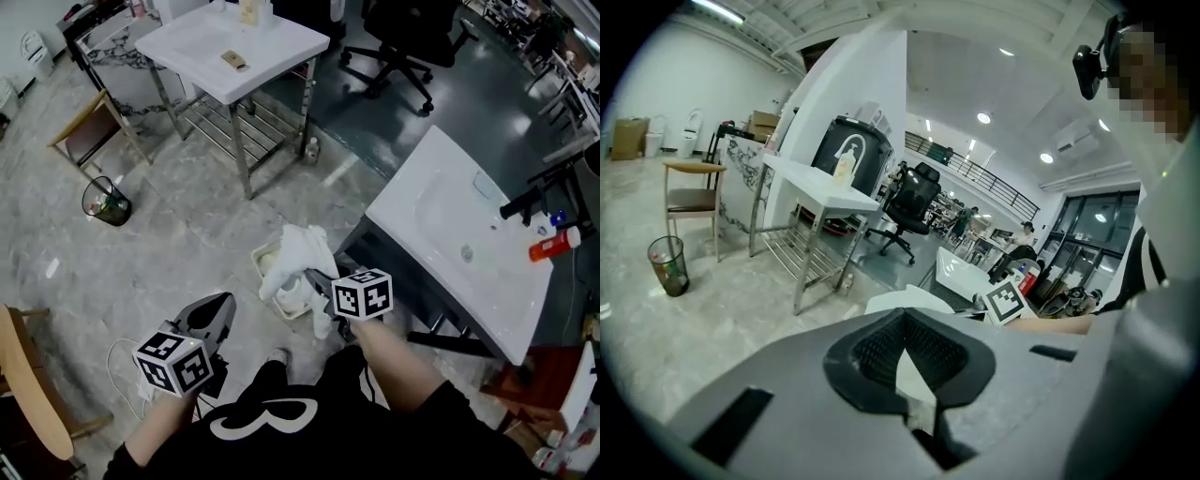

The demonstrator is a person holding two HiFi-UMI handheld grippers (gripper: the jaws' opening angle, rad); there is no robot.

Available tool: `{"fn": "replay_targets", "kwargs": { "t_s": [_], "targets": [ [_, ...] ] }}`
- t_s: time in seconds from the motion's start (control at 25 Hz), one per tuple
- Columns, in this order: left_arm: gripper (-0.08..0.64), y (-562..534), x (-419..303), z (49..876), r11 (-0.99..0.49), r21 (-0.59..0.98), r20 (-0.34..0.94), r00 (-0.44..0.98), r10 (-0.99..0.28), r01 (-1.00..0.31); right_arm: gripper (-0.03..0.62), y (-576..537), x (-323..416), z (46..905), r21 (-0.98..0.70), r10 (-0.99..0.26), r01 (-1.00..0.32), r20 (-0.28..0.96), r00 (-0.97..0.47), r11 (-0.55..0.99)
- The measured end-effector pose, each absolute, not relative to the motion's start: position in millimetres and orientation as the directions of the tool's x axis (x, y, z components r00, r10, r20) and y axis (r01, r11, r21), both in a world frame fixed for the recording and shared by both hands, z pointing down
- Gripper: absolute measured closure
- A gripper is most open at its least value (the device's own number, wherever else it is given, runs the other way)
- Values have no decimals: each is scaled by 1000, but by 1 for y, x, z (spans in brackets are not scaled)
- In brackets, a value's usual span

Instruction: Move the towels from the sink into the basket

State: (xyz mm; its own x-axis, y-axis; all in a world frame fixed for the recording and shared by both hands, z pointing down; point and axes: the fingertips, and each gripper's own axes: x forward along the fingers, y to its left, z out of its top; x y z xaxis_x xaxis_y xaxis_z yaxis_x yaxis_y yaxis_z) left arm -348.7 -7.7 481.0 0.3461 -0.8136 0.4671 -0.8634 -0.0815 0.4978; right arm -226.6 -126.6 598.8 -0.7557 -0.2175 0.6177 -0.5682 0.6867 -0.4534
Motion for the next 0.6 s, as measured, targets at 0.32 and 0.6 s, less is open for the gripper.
{"fn": "replay_targets", "kwargs": {
  "t_s": [0.32, 0.6],
  "targets": [
    [554, 14, -362, 519, -24, 509, 515, 327, -792, -861, 472, -135, -245, 696, -419, -197, -637, 716, -670, 647],
    [554, 27, -370, 541, -1, 503, 547, 319, -774, -864, 471, -138, -253, 756, -343, -174, -663, 792, -585, 665]
  ]
}}
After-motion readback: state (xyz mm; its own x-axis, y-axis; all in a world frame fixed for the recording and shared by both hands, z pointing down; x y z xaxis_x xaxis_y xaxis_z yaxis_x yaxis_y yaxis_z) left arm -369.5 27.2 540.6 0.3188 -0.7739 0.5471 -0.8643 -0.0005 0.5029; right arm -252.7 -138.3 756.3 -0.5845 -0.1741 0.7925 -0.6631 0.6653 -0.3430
